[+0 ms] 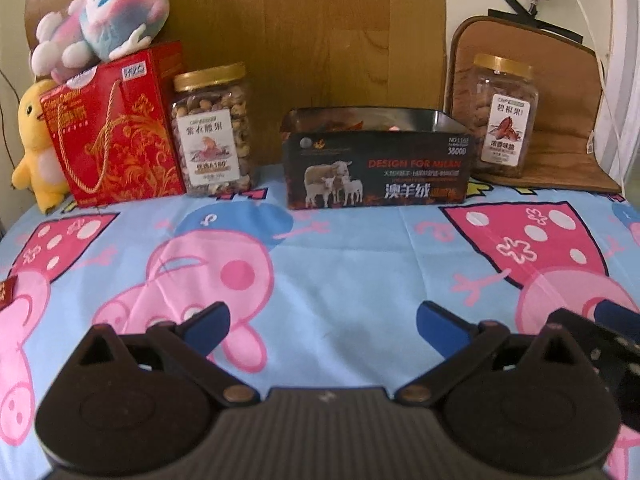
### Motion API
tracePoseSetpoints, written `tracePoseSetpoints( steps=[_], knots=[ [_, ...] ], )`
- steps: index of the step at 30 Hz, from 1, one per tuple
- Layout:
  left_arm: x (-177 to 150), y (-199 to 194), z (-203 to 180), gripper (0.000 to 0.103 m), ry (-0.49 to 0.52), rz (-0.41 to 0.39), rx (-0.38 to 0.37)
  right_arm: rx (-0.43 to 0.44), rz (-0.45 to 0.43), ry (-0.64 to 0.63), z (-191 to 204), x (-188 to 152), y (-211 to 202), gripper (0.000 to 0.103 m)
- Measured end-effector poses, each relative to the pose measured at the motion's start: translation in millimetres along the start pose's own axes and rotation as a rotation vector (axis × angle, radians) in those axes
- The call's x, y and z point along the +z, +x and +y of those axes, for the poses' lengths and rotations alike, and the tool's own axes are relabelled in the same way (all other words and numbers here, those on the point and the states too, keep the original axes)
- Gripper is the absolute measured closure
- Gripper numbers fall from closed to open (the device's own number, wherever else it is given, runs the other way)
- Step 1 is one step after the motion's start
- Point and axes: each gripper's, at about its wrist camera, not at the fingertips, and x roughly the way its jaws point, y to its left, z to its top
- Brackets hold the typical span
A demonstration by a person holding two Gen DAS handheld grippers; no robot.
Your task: Organize snacks
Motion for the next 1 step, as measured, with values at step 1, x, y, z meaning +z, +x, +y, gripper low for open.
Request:
tracePoseSetpoints(
  steps=[1],
  knots=[
    [1.1, 0.1, -1.1, 0.000, 0.006, -0.014, 0.005, -0.001, 0.003, 0.000, 0.0, 0.1, 1.0, 0.033]
  ],
)
